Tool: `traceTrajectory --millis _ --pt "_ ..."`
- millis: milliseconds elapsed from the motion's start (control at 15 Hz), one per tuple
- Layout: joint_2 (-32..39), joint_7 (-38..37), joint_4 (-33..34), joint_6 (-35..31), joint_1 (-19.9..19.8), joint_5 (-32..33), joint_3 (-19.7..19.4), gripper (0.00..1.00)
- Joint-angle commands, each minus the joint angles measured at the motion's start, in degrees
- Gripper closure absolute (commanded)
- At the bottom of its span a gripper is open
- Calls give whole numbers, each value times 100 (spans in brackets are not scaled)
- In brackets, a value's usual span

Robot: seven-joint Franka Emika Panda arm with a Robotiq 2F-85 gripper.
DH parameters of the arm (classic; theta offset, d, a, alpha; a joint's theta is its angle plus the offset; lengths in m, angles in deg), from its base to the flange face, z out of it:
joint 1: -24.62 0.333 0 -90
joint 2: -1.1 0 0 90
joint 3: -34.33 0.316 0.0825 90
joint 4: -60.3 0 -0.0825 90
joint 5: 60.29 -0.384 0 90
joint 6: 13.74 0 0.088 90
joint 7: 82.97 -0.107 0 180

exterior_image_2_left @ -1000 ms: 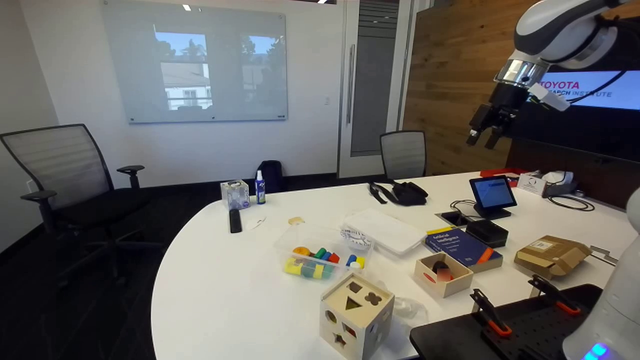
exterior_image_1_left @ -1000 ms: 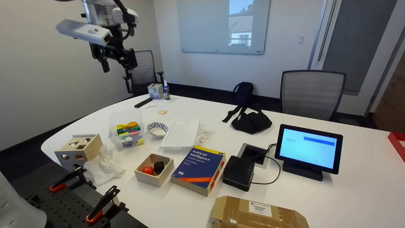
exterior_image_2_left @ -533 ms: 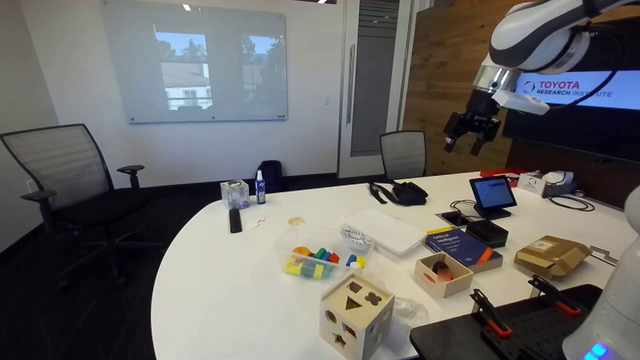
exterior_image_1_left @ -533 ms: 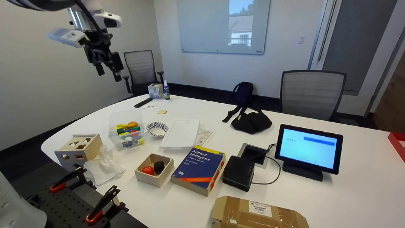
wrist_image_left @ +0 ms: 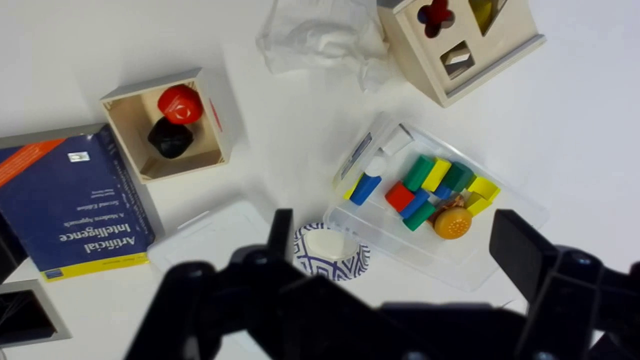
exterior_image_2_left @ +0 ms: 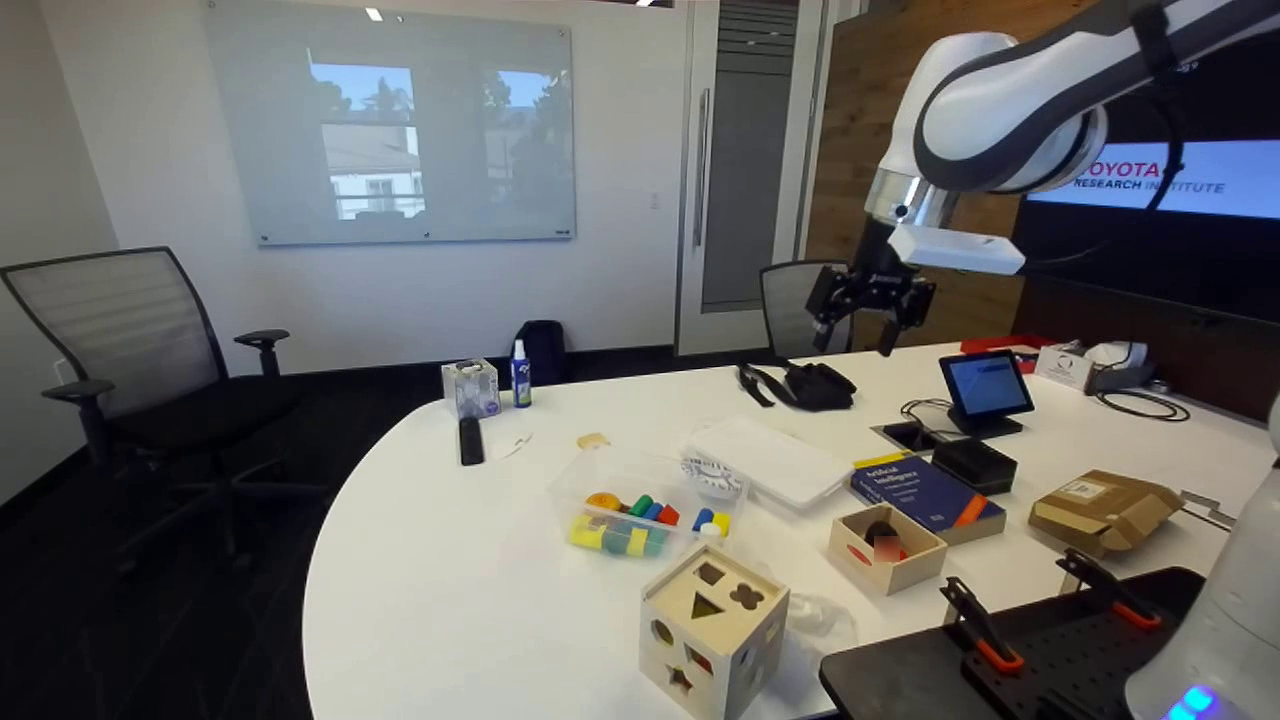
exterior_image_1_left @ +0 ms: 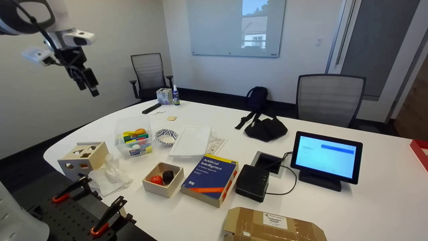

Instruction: Slide the lid on the wooden toy box to the left.

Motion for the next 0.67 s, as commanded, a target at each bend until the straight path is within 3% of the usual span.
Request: traceTrajectory --millis 0,267,600 --pt "485 -819 26 -464 329 -164 585 0" --pt "999 -1725 36 -933 494 -77 1175 0" --pt "1690 -2790 -25 -1602 554 183 1639 0"
